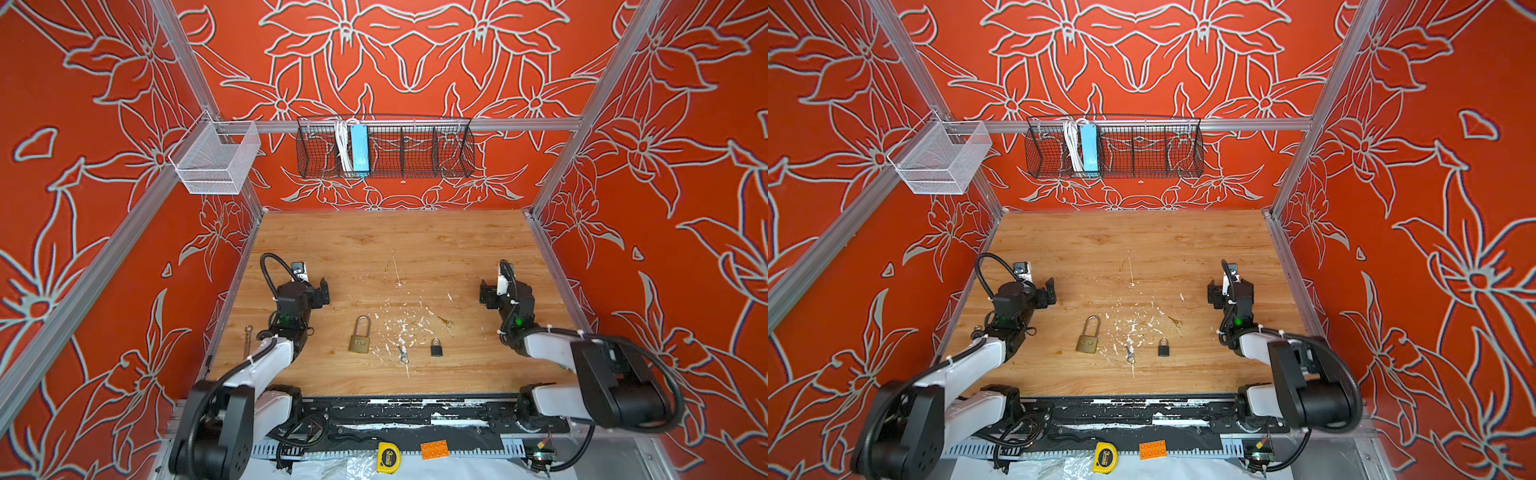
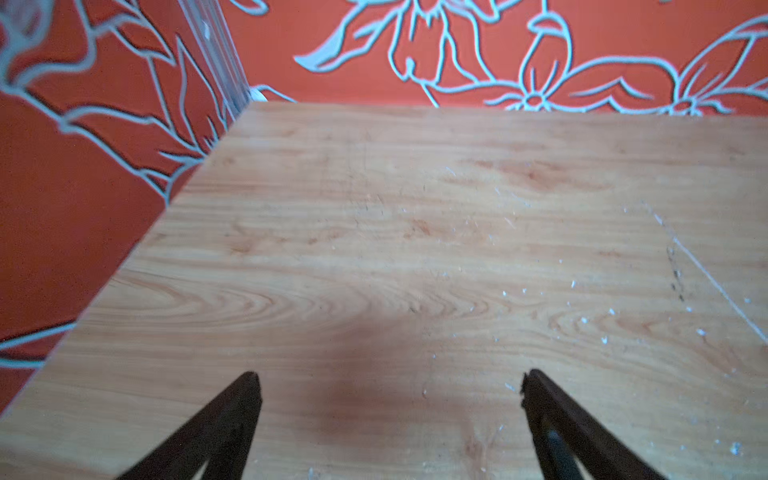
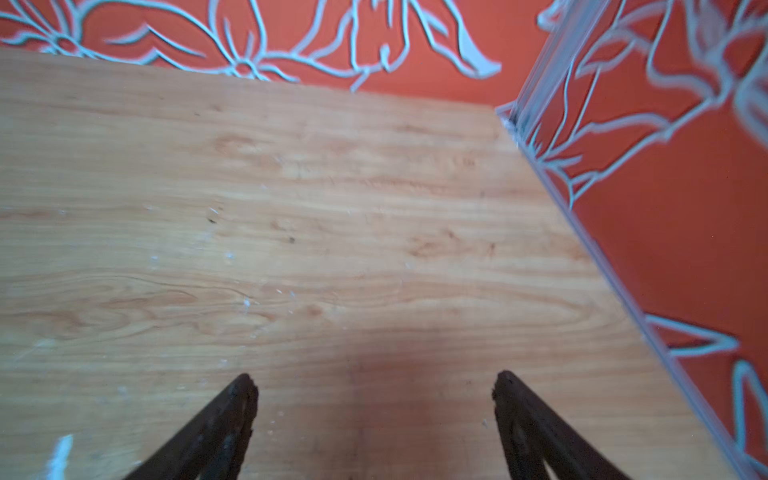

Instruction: Unlock with the key

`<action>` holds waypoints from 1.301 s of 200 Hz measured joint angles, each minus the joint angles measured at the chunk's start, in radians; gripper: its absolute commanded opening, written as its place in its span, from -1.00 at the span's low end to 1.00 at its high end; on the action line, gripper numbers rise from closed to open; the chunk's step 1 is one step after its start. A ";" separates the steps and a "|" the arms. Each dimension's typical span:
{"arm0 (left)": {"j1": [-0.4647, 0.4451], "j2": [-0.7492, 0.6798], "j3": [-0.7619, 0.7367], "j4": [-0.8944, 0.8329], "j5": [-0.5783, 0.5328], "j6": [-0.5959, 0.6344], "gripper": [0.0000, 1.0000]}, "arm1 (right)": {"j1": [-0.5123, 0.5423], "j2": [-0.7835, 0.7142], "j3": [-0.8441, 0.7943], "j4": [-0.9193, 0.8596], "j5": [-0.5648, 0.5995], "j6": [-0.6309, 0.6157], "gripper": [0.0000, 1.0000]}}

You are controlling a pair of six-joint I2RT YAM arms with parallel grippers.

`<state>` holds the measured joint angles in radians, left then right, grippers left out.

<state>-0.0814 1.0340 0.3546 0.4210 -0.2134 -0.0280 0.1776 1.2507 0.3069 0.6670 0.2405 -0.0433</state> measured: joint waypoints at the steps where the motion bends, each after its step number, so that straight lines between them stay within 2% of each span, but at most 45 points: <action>1: -0.002 -0.004 0.001 -0.002 -0.001 -0.001 0.92 | 0.003 -0.006 0.002 -0.006 0.006 0.002 0.71; 14: -0.040 -0.096 0.026 -0.053 -0.006 -0.032 0.77 | 0.056 -0.116 0.067 -0.154 0.051 0.033 0.70; 28: -0.098 -0.171 0.079 -0.121 0.019 -0.076 0.66 | 0.077 -0.204 0.185 -0.352 0.051 0.097 0.63; 49: -0.213 -0.172 0.175 -0.181 0.080 -0.167 0.53 | 0.080 -0.285 0.323 -0.586 -0.010 0.192 0.49; 63: -0.314 -0.104 0.248 -0.212 0.134 -0.231 0.51 | 0.080 -0.339 0.336 -0.711 -0.086 0.242 0.28; 76: -0.422 0.003 0.325 -0.234 0.182 -0.266 0.51 | 0.082 -0.381 0.311 -0.805 -0.159 0.291 0.16; 93: -0.542 0.162 0.402 -0.251 0.264 -0.286 0.47 | 0.086 -0.435 0.230 -0.879 -0.278 0.342 0.15; 111: -0.620 0.295 0.449 -0.248 0.356 -0.301 0.37 | 0.087 -0.452 0.147 -0.926 -0.379 0.388 0.13; 139: -0.665 0.402 0.445 -0.200 0.447 -0.316 0.35 | 0.087 -0.402 0.092 -0.930 -0.484 0.423 0.02; 175: -0.699 0.520 0.480 -0.210 0.502 -0.313 0.30 | 0.089 -0.395 0.046 -0.861 -0.587 0.441 -0.11; 208: -0.704 0.566 0.500 -0.211 0.534 -0.333 0.30 | 0.105 -0.373 0.043 -0.816 -0.597 0.452 -0.20; 224: -0.704 0.566 0.507 -0.212 0.539 -0.336 0.31 | 0.116 -0.337 0.044 -0.812 -0.588 0.455 -0.31; 260: -0.704 0.566 0.514 -0.217 0.539 -0.337 0.31 | 0.180 -0.186 0.108 -0.815 -0.574 0.444 -0.38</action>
<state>-0.7856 1.6001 0.8688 0.2035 0.3260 -0.3653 0.3576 1.0645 0.4152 -0.1482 -0.3336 0.4011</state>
